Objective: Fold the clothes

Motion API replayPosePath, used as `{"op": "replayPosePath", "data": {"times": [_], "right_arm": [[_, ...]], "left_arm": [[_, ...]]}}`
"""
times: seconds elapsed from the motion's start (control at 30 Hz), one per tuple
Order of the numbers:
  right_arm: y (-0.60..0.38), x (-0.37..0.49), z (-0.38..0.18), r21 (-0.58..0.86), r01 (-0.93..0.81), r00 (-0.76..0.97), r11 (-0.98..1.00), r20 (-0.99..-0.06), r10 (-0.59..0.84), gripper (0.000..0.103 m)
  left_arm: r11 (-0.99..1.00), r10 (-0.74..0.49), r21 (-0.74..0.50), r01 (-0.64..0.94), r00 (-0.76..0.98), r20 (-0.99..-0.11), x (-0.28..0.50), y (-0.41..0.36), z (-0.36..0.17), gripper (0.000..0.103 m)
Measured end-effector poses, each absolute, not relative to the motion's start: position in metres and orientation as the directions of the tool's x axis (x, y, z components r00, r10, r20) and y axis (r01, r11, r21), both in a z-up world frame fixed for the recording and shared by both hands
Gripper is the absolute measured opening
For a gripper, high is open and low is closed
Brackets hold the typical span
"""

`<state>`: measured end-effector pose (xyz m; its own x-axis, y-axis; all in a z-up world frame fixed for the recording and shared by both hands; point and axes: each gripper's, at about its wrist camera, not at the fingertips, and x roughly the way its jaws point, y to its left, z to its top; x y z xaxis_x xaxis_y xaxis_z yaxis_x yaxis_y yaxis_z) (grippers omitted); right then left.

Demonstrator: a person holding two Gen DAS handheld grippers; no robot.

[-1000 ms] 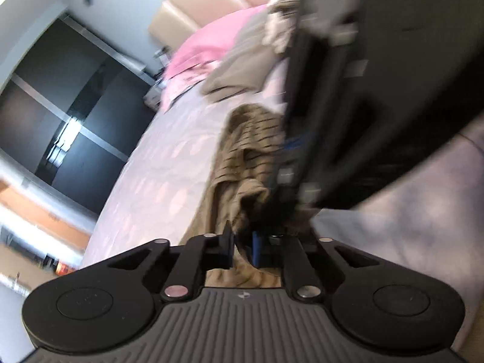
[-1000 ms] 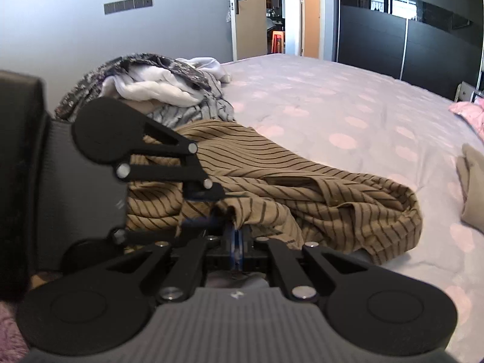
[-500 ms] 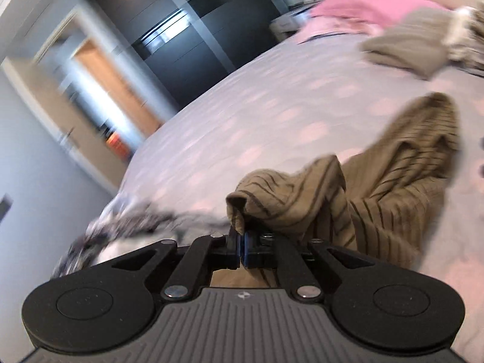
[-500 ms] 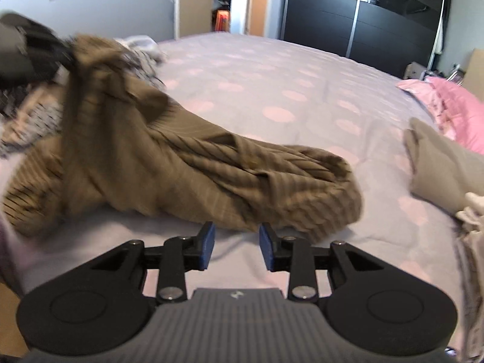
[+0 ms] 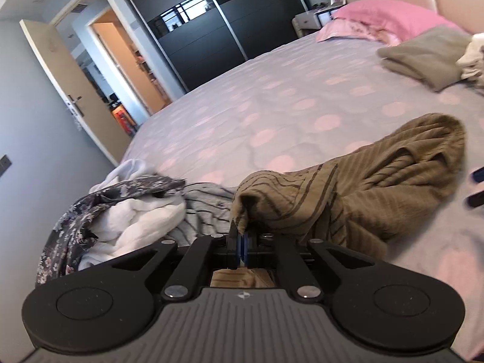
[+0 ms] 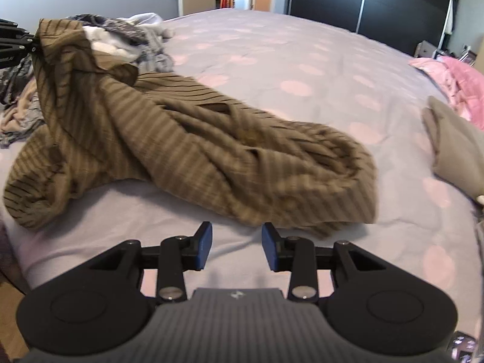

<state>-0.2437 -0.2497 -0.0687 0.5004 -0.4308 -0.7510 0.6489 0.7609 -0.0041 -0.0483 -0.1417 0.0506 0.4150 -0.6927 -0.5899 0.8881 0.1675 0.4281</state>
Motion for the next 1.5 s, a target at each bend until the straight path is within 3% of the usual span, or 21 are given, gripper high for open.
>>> {"op": "replayPosePath", "data": {"times": [0.2,0.43,0.63,0.67,0.7,0.73,0.77,0.97,1.17,1.3,1.5], "right_arm": [[-0.213,-0.204,-0.065,0.069,0.541,0.607,0.838,-0.722,-0.332,0.040],[-0.185,-0.164,-0.047,0.039,0.443,0.697,0.896,-0.643,-0.317,0.039],[-0.183,-0.144,-0.033,0.105,0.422,0.761,0.900,-0.580,-0.290,0.039],[-0.183,-0.142,-0.031,0.108,0.422,0.767,0.900,-0.572,-0.291,0.037],[-0.183,-0.141,-0.030,0.106,0.426,0.768,0.898,-0.567,-0.298,0.024],[-0.182,-0.140,-0.029,0.089,0.440,0.759,0.893,-0.568,-0.317,0.016],[-0.182,-0.141,-0.028,0.074,0.455,0.749,0.887,-0.571,-0.337,0.000],[-0.177,-0.182,-0.008,-0.024,0.524,0.690,0.851,-0.574,-0.441,0.000],[-0.170,-0.245,0.016,-0.134,0.563,0.583,0.816,-0.635,-0.507,0.000],[-0.170,-0.281,0.024,-0.194,0.603,0.471,0.774,-0.696,-0.542,0.000],[-0.160,-0.320,0.039,-0.263,0.659,0.369,0.705,-0.704,-0.607,0.000]], "left_arm": [[0.175,-0.717,0.336,0.926,0.353,-0.601,-0.045,-0.138,0.060,0.000],[0.138,-0.744,0.325,0.936,0.314,-0.589,-0.060,-0.133,0.072,0.000],[0.115,-0.756,0.327,0.938,0.296,-0.584,-0.073,-0.128,0.076,0.000],[0.107,-0.758,0.330,0.938,0.292,-0.583,-0.075,-0.126,0.077,0.000],[0.099,-0.760,0.336,0.937,0.289,-0.582,-0.077,-0.125,0.078,0.000],[0.093,-0.761,0.343,0.935,0.289,-0.581,-0.078,-0.123,0.079,0.000],[0.087,-0.761,0.350,0.933,0.289,-0.581,-0.080,-0.121,0.079,0.000],[-0.010,-0.756,0.364,0.931,0.231,-0.613,-0.097,-0.110,0.077,0.000],[-0.317,-0.694,0.340,0.885,0.027,-0.719,-0.149,-0.104,0.064,0.000],[-0.518,-0.592,0.250,0.818,-0.132,-0.795,-0.193,-0.100,0.054,0.000],[-0.661,-0.465,0.132,0.739,-0.265,-0.845,-0.220,-0.098,0.040,0.000]]}}
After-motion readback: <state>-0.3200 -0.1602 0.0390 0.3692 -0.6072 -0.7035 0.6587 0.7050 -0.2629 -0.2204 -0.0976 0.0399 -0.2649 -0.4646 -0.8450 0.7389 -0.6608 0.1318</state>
